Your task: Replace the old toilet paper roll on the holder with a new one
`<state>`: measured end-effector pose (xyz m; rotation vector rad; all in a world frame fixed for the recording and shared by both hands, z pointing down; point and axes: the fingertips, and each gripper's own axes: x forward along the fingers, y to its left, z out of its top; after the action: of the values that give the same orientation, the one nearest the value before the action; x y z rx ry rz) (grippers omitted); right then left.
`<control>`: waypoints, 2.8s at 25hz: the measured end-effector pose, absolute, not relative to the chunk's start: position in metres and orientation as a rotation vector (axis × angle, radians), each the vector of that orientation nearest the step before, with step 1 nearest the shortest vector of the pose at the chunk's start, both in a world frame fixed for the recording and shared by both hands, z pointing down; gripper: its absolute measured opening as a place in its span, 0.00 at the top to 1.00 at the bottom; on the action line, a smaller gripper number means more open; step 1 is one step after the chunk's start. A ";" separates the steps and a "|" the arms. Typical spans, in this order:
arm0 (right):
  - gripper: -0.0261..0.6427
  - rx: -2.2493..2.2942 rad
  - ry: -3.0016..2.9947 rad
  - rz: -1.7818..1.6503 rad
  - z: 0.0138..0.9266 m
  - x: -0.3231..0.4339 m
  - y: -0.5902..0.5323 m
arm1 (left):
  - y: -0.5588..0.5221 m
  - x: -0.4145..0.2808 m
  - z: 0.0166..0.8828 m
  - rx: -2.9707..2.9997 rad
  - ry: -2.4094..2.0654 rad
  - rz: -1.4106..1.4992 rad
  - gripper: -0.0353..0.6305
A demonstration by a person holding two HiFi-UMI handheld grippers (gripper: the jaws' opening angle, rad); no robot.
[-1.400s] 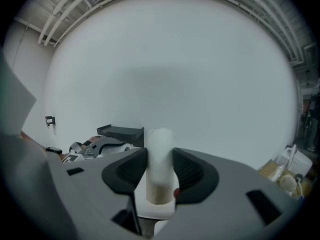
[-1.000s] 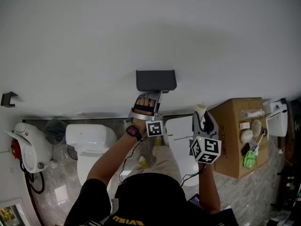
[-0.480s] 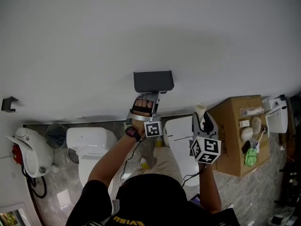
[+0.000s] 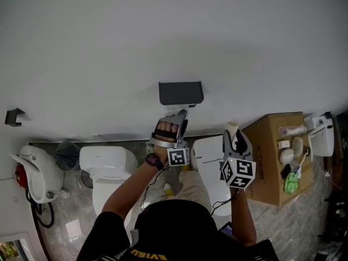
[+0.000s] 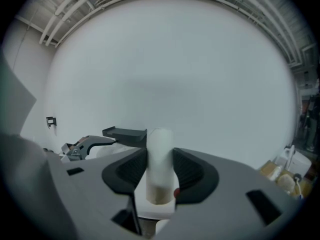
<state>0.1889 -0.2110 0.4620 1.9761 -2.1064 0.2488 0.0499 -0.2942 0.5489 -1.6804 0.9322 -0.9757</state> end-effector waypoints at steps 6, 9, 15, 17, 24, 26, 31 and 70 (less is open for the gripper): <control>0.71 1.960 -2.148 0.216 0.453 0.177 -0.206 | -0.247 0.035 0.504 -1.948 1.074 -0.807 0.47; 0.71 1.949 -2.179 0.192 0.444 0.171 -0.203 | -0.223 0.013 0.481 -2.096 1.174 -0.726 0.47; 0.71 1.908 -2.259 0.124 0.426 0.152 -0.196 | -0.204 -0.056 0.446 -2.291 1.441 -0.507 0.47; 0.71 1.903 -2.294 0.110 0.420 0.146 -0.195 | -0.198 -0.078 0.435 -2.369 1.498 -0.365 0.48; 0.71 1.931 -2.384 0.048 0.396 0.141 -0.181 | -0.188 -0.165 0.409 -2.379 1.749 -0.090 0.51; 0.71 1.942 -2.394 0.048 0.393 0.143 -0.179 | -0.189 -0.192 0.411 -2.366 1.824 -0.102 0.52; 0.71 1.940 -2.410 0.022 0.387 0.140 -0.175 | -0.181 -0.218 0.412 -2.356 1.916 -0.057 0.54; 0.71 1.880 -2.393 -0.030 0.388 0.130 -0.172 | -0.180 -0.205 0.412 -2.350 1.955 -0.014 0.89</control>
<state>0.1300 -0.1716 0.3881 1.8797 -2.3928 -0.0297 -0.2046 -0.1801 0.4124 -2.3500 1.9552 -0.0142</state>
